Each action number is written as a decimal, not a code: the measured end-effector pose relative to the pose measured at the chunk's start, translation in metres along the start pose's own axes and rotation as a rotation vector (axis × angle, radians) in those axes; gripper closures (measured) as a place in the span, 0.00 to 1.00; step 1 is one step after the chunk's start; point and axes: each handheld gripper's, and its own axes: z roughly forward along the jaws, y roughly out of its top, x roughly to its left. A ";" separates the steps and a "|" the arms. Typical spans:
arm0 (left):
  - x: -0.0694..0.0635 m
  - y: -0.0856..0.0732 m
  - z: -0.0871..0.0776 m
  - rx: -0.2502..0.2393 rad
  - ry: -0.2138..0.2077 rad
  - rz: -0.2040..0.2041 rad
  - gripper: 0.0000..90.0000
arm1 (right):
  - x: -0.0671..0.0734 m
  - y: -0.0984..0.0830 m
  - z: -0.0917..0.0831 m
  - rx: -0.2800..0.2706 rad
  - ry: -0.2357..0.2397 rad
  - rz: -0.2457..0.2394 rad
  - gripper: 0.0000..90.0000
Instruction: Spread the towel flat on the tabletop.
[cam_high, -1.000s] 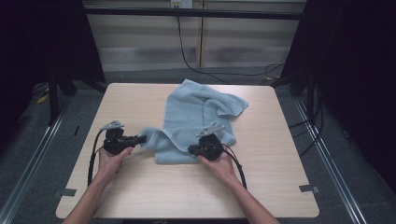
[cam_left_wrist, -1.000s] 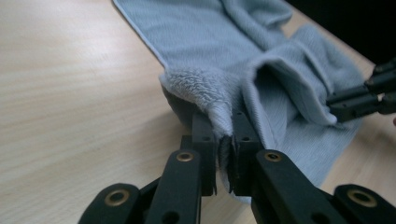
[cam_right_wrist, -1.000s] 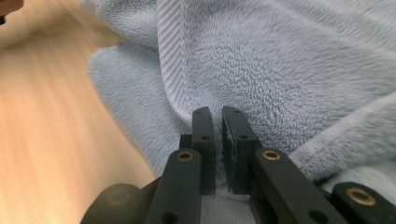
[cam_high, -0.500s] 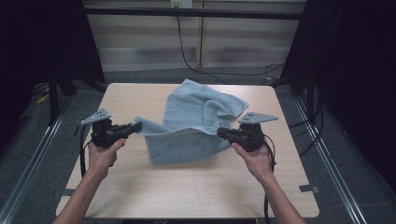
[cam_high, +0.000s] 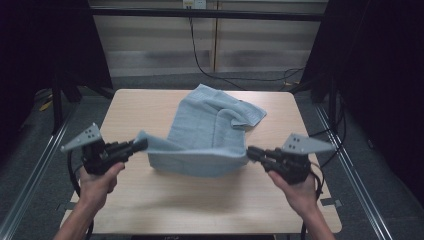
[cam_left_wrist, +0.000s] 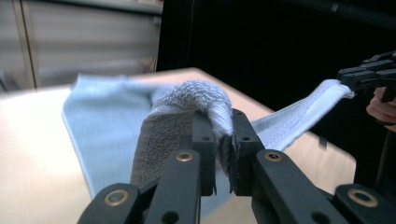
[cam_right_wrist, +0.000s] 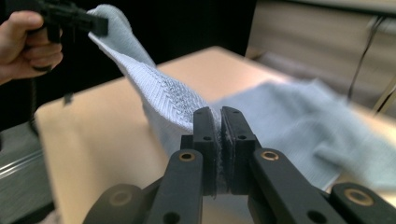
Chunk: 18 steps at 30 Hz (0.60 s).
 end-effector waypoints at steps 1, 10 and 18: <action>0.000 -0.013 0.002 0.020 -0.012 -0.017 0.93 | 0.003 -0.014 0.002 0.028 0.009 0.007 0.95; -0.006 -0.101 0.014 0.306 -0.022 -0.049 0.92 | 0.011 -0.122 0.020 0.228 0.087 0.160 0.95; -0.029 -0.100 -0.020 0.221 -0.107 -0.043 0.77 | 0.020 -0.131 0.000 0.182 0.107 0.163 0.75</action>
